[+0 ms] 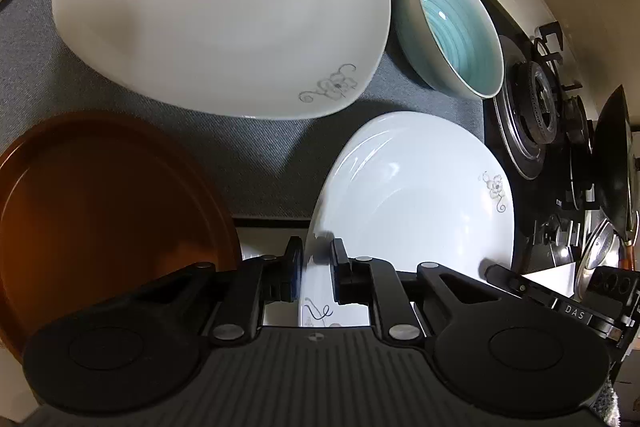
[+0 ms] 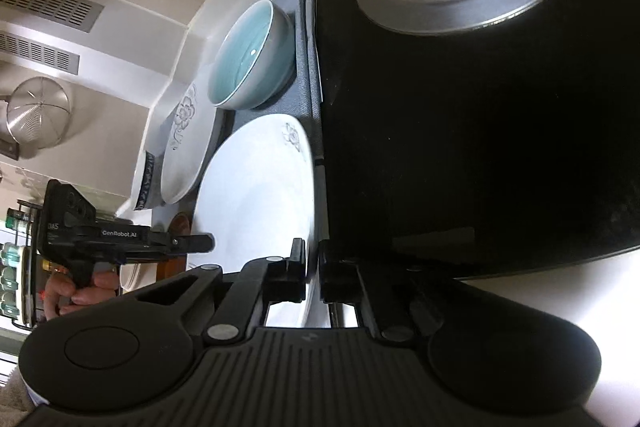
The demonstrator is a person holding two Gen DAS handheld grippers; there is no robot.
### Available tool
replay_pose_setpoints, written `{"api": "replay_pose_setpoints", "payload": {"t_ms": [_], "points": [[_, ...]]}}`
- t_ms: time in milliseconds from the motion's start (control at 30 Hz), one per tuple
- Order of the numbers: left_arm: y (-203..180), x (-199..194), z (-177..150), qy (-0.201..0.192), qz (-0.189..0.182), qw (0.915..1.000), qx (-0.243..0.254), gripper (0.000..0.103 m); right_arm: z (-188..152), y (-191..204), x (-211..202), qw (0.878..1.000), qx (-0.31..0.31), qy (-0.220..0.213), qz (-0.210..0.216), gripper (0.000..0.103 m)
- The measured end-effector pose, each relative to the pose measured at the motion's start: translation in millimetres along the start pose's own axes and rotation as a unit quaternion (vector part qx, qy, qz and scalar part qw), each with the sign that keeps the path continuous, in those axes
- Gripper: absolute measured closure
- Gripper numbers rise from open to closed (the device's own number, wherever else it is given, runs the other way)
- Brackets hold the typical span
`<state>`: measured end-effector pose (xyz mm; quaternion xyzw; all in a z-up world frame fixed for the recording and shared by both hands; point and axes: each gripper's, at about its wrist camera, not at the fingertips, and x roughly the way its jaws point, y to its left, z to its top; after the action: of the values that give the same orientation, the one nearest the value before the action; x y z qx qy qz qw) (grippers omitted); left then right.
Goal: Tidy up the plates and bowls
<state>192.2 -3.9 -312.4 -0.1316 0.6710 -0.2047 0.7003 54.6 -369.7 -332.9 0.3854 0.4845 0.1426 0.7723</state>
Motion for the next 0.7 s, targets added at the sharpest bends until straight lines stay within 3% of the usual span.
{"api": "replay_pose_setpoints", "payload": {"t_ms": [100,200,500,700], "points": [[-3,-4,-3,-0.001,0.002,1.0000,0.000,0.090,-2,4,-2,1.000,-0.009,-0.004,-0.014,0.097],[-3,-11,-5,0.002,0.000,1.0000,-0.006,0.090,-3,3,-8,1.000,-0.002,-0.012,0.000,0.097],[-25,-20,-11,-0.036,0.012,0.9989,0.026,0.091,-5,1,-16,1.000,0.004,-0.017,0.006,0.097],[-40,-18,-18,-0.043,0.073,0.9943,0.064,0.091,-12,0,-15,1.000,0.010,-0.016,0.000,0.096]]}}
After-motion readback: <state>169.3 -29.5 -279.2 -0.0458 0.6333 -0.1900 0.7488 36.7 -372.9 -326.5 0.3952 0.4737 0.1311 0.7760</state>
